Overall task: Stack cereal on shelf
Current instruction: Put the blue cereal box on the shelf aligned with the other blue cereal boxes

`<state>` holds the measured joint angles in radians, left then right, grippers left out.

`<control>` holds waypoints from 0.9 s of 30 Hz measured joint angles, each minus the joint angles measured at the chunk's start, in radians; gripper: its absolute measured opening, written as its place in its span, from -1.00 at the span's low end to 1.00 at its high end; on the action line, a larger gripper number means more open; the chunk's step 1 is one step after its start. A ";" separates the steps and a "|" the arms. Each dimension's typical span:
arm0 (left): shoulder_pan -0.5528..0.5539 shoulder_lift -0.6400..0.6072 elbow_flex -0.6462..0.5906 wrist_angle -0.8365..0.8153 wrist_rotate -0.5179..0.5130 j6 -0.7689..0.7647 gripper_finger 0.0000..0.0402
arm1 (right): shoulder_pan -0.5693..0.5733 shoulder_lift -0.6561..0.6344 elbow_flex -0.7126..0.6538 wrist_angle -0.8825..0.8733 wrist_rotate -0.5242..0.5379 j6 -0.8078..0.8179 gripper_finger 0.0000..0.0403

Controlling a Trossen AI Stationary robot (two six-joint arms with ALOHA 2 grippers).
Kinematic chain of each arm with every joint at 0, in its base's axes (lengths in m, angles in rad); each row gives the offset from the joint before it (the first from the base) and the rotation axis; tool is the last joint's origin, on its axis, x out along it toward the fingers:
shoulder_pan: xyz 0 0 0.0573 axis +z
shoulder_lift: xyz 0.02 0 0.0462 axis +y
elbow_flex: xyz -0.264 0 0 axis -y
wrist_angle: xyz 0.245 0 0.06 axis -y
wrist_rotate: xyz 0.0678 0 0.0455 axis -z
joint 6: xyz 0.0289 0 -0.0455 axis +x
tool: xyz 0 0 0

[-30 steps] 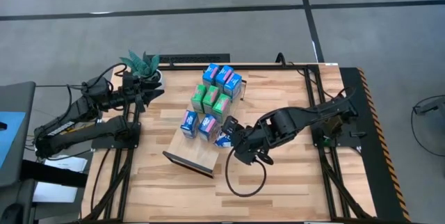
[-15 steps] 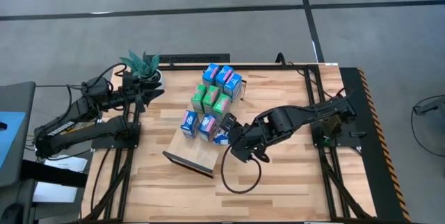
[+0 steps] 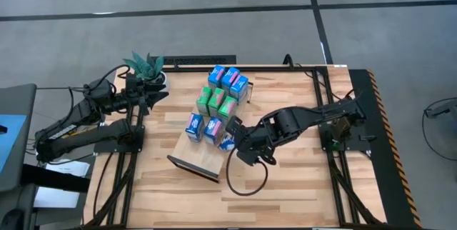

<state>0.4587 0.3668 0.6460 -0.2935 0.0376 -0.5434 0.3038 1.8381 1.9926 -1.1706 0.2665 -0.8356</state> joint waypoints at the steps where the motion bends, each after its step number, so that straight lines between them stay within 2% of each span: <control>1: 0.000 0.000 0.000 0.000 0.000 0.000 0.43 | 0.000 0.000 0.000 0.000 0.000 0.003 -0.46; 5: 0.000 0.000 0.000 0.000 0.000 0.000 0.43 | -0.004 0.000 0.000 -0.002 -0.010 0.050 -0.40; 14: 0.000 0.000 0.000 0.000 0.000 0.001 0.43 | -0.006 0.000 0.000 -0.003 -0.005 0.051 -0.11; 27: 0.000 0.000 0.000 0.000 0.000 0.001 0.43 | -0.012 0.000 0.001 0.005 -0.003 0.042 0.05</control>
<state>0.4588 0.3666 0.6460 -0.2935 0.0372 -0.5423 0.2916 1.8381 1.9934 -1.1652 0.2634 -0.7937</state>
